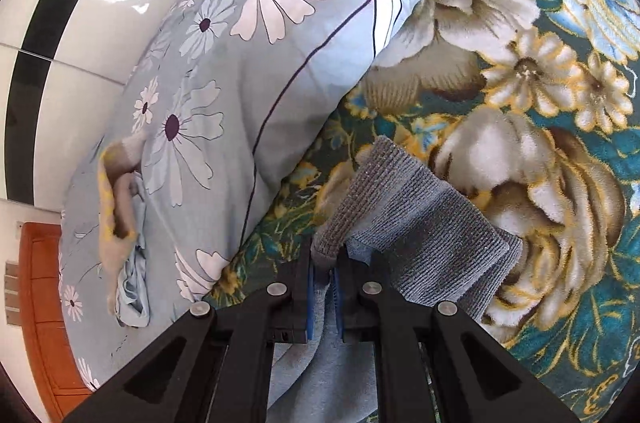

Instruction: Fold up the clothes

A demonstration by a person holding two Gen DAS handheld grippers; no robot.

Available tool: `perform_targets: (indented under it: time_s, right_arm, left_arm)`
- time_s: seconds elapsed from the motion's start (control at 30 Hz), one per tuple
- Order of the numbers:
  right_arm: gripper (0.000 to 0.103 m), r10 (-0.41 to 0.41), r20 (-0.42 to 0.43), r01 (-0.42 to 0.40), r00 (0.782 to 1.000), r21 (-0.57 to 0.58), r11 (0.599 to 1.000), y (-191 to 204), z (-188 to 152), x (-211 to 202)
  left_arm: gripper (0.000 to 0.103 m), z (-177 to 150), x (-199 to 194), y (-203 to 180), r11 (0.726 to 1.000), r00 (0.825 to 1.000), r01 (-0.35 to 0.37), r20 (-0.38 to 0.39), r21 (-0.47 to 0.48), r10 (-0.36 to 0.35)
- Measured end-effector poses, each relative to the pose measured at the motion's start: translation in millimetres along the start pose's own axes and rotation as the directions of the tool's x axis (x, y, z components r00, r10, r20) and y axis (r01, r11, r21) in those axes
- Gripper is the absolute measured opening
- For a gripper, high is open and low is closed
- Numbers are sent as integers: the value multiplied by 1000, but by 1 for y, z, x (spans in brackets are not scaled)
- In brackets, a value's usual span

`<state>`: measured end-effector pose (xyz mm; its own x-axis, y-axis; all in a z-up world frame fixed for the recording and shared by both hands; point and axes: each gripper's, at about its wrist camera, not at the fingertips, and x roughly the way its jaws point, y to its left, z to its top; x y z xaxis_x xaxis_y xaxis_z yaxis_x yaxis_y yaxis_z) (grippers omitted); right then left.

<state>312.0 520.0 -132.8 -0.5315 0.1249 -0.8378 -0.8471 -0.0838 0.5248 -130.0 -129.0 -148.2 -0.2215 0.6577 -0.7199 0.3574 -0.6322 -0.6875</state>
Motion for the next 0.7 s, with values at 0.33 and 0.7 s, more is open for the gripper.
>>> perform_targets:
  time_s: [0.33,0.7]
  right_arm:
    - [54,47,11,-45,999,-147,988,21,-10,-7]
    - [61,116,102,-112,988,-46,993,-63,-56,-53]
  left_arm:
    - [68,-24,-49,24,998,986,-59,157,37,53]
    - [68,-56,-25,120,971,978,-162,100,-175,181]
